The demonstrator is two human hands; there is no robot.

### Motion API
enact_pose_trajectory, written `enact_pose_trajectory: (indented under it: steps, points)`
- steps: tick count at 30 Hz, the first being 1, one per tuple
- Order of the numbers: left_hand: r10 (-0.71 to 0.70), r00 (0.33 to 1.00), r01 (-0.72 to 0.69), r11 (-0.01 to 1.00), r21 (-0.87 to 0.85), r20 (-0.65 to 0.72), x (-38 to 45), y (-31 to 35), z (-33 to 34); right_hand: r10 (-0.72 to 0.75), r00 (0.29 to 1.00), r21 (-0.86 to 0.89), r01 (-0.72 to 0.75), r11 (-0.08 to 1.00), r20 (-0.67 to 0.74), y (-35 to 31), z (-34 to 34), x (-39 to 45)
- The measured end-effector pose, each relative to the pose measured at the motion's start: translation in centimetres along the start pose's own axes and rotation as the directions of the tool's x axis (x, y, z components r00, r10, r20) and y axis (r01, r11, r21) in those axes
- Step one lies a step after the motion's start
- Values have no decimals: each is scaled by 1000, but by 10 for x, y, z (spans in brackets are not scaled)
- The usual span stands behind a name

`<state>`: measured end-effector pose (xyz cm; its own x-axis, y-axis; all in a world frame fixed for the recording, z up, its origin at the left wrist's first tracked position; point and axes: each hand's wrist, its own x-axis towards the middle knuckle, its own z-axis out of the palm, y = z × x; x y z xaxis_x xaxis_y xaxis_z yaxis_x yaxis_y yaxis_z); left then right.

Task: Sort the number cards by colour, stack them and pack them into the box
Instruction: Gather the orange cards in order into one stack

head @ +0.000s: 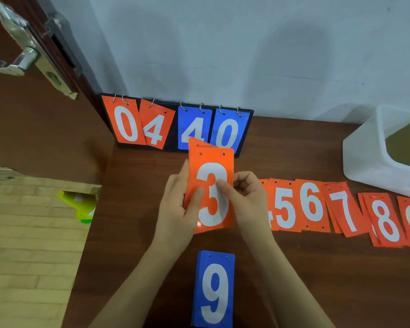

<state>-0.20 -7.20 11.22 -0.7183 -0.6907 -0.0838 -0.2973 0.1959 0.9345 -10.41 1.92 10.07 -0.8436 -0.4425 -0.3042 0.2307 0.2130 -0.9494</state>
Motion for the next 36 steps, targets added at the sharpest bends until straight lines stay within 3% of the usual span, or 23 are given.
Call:
enact_pose_trajectory:
  steps: [2, 4, 6, 8, 23, 25, 26, 28, 30, 32, 34, 36]
  points:
    - [-3, 1000, 4, 1000, 26, -18, 2, -2, 7, -12, 997, -116, 3, 993, -76, 14, -12, 9]
    - [-46, 997, 48, 998, 31, -67, 7, -6, 10, -18, 974, -390, -74, 918, -226, 39, -38, 27]
    - [-90, 990, 98, 993, 67, -113, 11, -10, 13, 44, 946, -679, -263, 685, -321, 66, -63, 42]
    - [-113, 985, 125, 988, 88, -128, 13, -11, 16, 104, 946, -812, -317, 490, -307, 86, -74, 50]
    - [-191, 964, 210, 973, 95, -184, 6, -18, 41, 269, 939, -877, -306, 371, -214, 86, -58, 80]
    - [-179, 965, 203, 973, 112, -191, 5, -20, 42, 273, 943, -855, -296, 426, -190, 84, -58, 83]
    - [-169, 966, 196, 972, 128, -194, 5, -21, 43, 270, 949, -803, -288, 521, -166, 81, -61, 82]
    - [-150, 968, 185, 968, 169, -201, 5, -24, 44, 270, 955, -575, -292, 764, -127, 71, -68, 75]
    - [-145, 968, 187, 961, 202, -204, 6, -28, 47, 260, 958, -238, -282, 929, -121, 54, -75, 60]
    - [-132, 974, 170, 963, 209, -183, 6, -28, 54, 243, 969, 10, -243, 970, -40, 38, -79, 45]
    - [-107, 988, 125, 976, 178, -112, 3, -23, 66, 190, 981, 28, -191, 981, 37, 31, -77, 35]
    - [-102, 994, 105, 984, 146, -28, -1, -14, 82, 157, 987, -24, -156, 987, 29, 31, -73, 31]
